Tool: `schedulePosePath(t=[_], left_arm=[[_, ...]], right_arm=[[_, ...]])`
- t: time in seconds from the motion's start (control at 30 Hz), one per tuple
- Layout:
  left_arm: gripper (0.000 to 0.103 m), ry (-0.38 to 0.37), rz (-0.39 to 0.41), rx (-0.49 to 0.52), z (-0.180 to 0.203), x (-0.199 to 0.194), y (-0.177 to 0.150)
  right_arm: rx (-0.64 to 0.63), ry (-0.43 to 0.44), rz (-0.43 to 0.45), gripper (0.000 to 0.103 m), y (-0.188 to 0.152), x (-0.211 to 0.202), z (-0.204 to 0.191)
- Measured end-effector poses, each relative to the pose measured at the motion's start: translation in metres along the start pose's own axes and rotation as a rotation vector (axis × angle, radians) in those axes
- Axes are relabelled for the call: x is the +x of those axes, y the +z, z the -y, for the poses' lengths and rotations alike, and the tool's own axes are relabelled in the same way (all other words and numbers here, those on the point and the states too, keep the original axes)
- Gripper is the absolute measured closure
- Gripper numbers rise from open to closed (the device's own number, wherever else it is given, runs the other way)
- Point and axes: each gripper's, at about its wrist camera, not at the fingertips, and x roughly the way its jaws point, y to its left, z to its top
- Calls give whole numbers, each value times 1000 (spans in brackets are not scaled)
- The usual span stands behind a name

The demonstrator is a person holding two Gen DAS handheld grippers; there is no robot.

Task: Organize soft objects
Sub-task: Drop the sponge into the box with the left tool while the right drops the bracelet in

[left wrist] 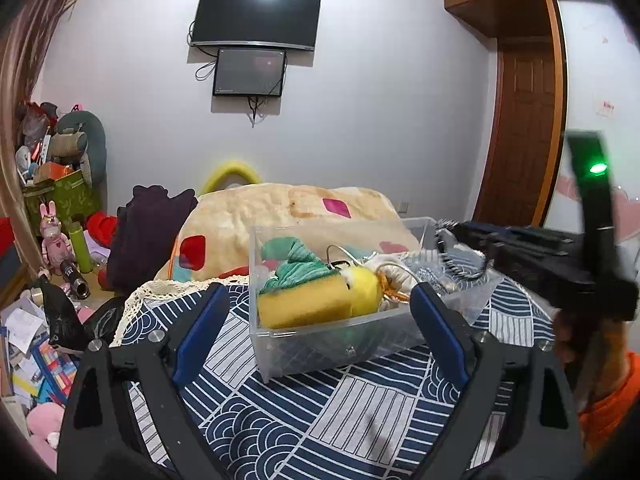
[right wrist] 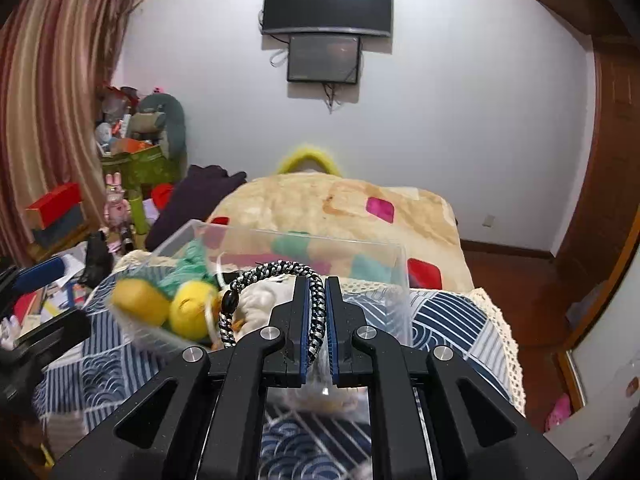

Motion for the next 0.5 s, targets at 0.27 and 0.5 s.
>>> schedulePosePath(t=[0.27,0.5], left_arm=[[10,0,6,-26,-5,-1,-1],[10,3,55,-24,-4,-13,4]], right_arm=[[12,-28,-114,94,-12,30,0],[13,1,-86,63,-16,6,6]])
